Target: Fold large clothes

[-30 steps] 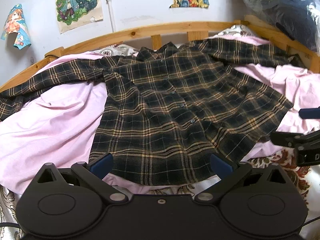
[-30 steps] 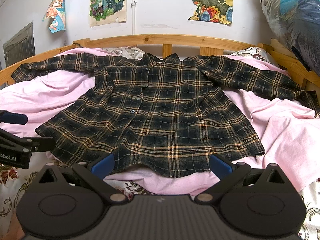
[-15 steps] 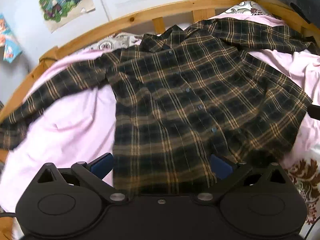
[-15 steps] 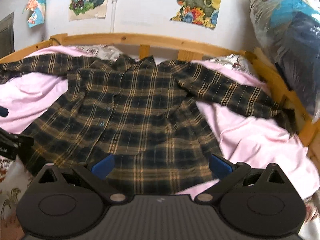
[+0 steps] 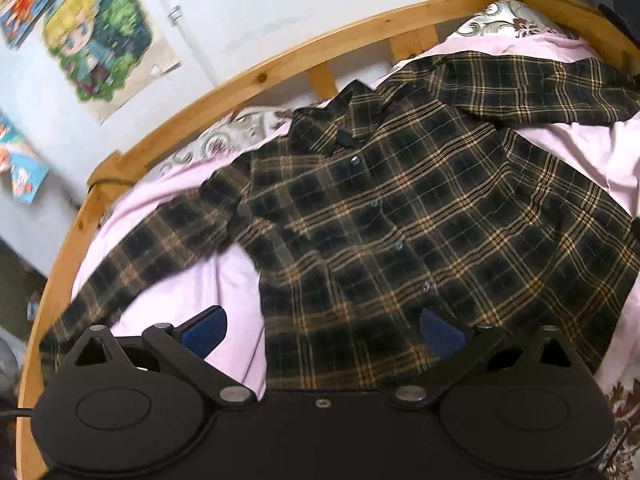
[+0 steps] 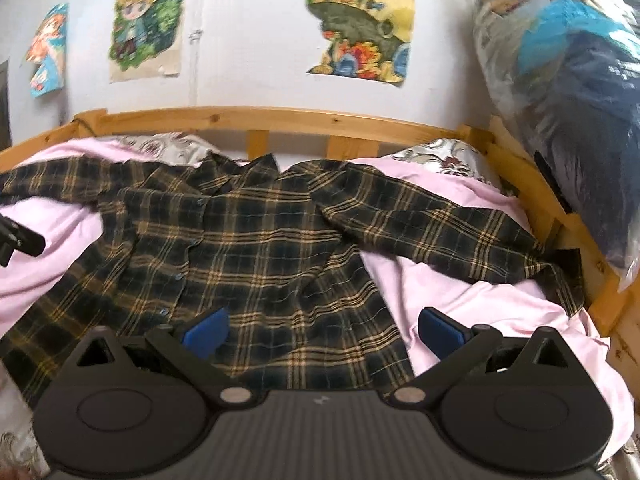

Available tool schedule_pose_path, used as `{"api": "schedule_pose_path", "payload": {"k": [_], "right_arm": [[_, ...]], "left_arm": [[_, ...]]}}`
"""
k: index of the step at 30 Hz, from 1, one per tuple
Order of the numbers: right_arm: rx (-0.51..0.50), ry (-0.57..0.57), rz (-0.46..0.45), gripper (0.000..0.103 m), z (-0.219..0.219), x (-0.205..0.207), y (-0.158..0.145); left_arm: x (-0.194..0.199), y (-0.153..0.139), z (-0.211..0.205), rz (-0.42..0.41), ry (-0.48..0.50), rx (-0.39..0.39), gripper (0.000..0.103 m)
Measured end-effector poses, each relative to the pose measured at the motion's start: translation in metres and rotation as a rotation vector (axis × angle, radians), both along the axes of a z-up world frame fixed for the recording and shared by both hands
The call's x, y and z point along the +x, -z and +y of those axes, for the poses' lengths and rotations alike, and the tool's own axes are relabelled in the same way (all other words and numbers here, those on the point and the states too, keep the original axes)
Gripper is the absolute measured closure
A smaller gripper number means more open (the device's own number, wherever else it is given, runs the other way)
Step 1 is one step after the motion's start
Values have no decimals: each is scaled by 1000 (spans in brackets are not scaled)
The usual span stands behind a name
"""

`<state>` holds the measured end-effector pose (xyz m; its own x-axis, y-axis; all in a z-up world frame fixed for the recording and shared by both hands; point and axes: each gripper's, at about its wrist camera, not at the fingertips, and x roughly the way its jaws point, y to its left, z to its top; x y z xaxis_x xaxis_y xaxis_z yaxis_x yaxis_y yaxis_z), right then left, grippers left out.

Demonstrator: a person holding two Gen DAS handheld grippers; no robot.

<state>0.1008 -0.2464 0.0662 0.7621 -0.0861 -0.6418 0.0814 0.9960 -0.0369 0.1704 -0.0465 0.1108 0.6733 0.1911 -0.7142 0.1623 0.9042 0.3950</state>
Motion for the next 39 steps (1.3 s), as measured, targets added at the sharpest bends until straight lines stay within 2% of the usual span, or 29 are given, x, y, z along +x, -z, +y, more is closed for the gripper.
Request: {"api": "schedule_pose_path", "payload": {"k": [2, 5, 10, 16, 20, 24, 26, 30, 32, 34, 38, 39], "right_arm": [[7, 51, -28, 0, -17, 1, 2], [-11, 196, -92, 0, -52, -1, 6], [-49, 430, -128, 0, -126, 4, 23], [206, 606, -106, 0, -202, 35, 53], [366, 709, -216, 0, -223, 53, 70], [422, 781, -266, 1, -236, 80, 85], [408, 836, -244, 9, -240, 94, 94], [430, 955, -231, 20, -251, 107, 109], [401, 1011, -234, 44, -252, 111, 112], [367, 1050, -228, 57, -249, 113, 112], [280, 1043, -234, 93, -231, 123, 111], [252, 1035, -244, 94, -225, 125, 108]], "left_arm": [[14, 5, -10, -18, 25, 0, 1], [36, 15, -23, -42, 57, -35, 1], [85, 37, -37, -16, 78, -167, 1], [136, 65, -53, -19, 122, -220, 1], [164, 80, -61, -16, 136, -268, 1], [184, 91, -60, -3, 141, -319, 1], [192, 96, -57, 13, 140, -339, 1], [200, 108, -41, 22, 134, -394, 1], [202, 112, -33, 12, 125, -410, 1], [203, 115, -25, 9, 113, -432, 1], [206, 114, -10, -1, 101, -484, 1], [206, 113, -6, -10, 99, -492, 1]]}}
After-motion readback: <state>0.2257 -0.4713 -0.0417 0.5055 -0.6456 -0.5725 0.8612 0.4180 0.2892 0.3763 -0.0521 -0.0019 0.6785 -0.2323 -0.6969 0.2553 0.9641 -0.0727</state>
